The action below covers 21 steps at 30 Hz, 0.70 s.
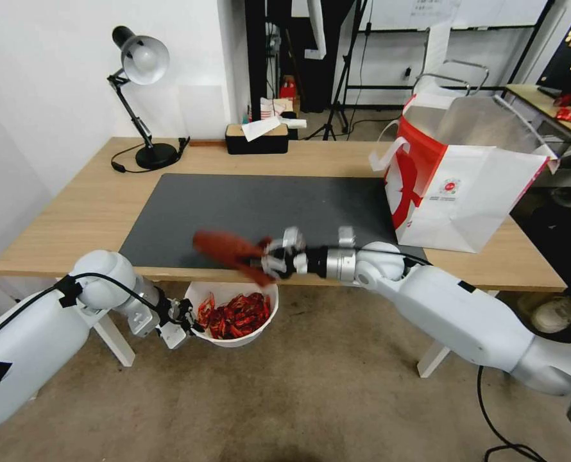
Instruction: Sweep shrimp from table into container with towel, then put container into takeout bag.
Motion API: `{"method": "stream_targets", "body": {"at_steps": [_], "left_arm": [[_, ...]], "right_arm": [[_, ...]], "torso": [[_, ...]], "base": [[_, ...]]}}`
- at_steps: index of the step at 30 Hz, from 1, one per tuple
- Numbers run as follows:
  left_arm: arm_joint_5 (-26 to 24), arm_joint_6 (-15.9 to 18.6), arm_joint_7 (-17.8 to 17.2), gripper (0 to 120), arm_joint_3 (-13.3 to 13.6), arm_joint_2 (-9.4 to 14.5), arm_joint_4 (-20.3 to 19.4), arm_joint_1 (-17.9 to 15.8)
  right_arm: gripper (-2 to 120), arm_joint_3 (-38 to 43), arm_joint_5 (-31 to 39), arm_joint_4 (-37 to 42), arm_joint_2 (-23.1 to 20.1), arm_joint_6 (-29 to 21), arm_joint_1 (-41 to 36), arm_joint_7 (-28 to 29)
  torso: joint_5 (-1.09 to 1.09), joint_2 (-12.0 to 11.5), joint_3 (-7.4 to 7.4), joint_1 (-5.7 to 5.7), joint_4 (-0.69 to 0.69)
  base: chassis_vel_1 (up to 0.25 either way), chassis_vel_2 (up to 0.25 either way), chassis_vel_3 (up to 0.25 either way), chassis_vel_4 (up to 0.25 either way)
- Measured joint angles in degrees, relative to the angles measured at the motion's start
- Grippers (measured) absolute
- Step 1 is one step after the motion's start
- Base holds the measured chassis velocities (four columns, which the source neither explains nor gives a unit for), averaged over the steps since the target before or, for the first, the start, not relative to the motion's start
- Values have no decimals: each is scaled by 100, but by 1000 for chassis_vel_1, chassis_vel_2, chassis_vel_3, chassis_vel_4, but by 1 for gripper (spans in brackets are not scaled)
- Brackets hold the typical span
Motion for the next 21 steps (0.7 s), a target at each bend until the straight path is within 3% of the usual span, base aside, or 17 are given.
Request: {"method": "stream_targets", "body": {"at_steps": [1,3,4,7,8,11,12,14,21], "left_arm": [[0,0,0,0,0,0,0,0],[15,-2,0,0,-6,-17,0,16],[15,-2,0,0,-6,-17,0,16],[73,-4,0,0,-6,-51,0,23],[73,-4,0,0,-6,-51,0,23],[97,-4,0,0,11,-83,0,23],[97,-4,0,0,11,-83,0,23],[99,-4,0,0,21,-89,-1,24],[99,-3,1,0,25,-70,-71,55]], "right_arm": [[8,0,0,0,0,0,0,0],[8,120,404,417,-174,12,-126,800],[8,120,404,417,-174,12,-126,800],[8,204,339,636,-256,-19,-218,1846],[8,204,339,636,-256,-19,-218,1846],[8,271,-243,818,-297,-520,-315,3834],[8,271,-243,818,-297,-520,-315,3834],[8,329,-371,883,-323,-1012,-385,5093],[10,389,-285,1001,-357,-1534,-507,6045]], "torso": [[0,0,0,0,0],[-1,0,0,0,-1],[-1,0,0,0,-1],[0,0,0,0,-1],[0,0,0,0,-1],[0,-1,0,0,0],[0,-1,0,0,0],[0,0,0,0,-2],[0,0,0,0,0]], "base": [[0,0,0,0],[0,0,0,0],[0,0,0,0],[0,0,0,0],[0,0,0,0],[0,0,0,0],[0,0,0,0],[0,0,0,0],[0,0,0,0]]}}
